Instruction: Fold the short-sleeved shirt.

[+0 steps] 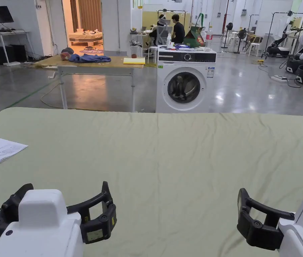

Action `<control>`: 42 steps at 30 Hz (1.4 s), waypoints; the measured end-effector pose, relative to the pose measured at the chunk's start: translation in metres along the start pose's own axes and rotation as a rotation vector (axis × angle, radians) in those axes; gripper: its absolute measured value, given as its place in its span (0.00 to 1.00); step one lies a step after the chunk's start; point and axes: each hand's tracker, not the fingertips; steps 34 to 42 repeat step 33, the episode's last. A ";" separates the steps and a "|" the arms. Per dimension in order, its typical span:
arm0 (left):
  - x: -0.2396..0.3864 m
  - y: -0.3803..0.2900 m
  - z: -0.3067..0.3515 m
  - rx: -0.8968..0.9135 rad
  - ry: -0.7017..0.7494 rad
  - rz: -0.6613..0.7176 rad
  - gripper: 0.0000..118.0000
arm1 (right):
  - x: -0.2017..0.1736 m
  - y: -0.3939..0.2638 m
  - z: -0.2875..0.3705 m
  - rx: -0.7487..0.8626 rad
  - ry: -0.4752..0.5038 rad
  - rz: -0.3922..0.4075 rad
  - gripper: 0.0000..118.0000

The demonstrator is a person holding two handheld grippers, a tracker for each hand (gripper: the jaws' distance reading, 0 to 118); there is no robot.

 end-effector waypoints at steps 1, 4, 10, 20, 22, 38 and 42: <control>0.000 -0.001 -0.002 -0.015 0.009 0.013 0.91 | -0.001 0.000 -0.001 -0.004 0.002 0.002 1.00; 0.000 -0.004 -0.008 -0.074 0.052 0.054 0.91 | -0.002 0.000 -0.003 -0.024 0.008 -0.016 1.00; 0.002 -0.007 -0.017 -0.166 0.157 0.129 0.91 | -0.004 -0.002 -0.006 -0.056 0.021 -0.021 1.00; -0.001 0.002 -0.017 -0.203 0.172 0.149 0.91 | -0.008 -0.005 -0.007 -0.084 0.038 -0.007 1.00; -0.002 0.004 -0.017 -0.192 0.182 0.167 0.91 | -0.008 -0.005 -0.006 -0.082 0.037 -0.007 1.00; 0.002 0.020 -0.026 -0.244 0.169 0.285 0.91 | -0.005 -0.011 -0.010 -0.074 0.031 -0.025 1.00; 0.002 0.020 -0.026 -0.244 0.169 0.285 0.91 | -0.005 -0.011 -0.010 -0.074 0.031 -0.025 1.00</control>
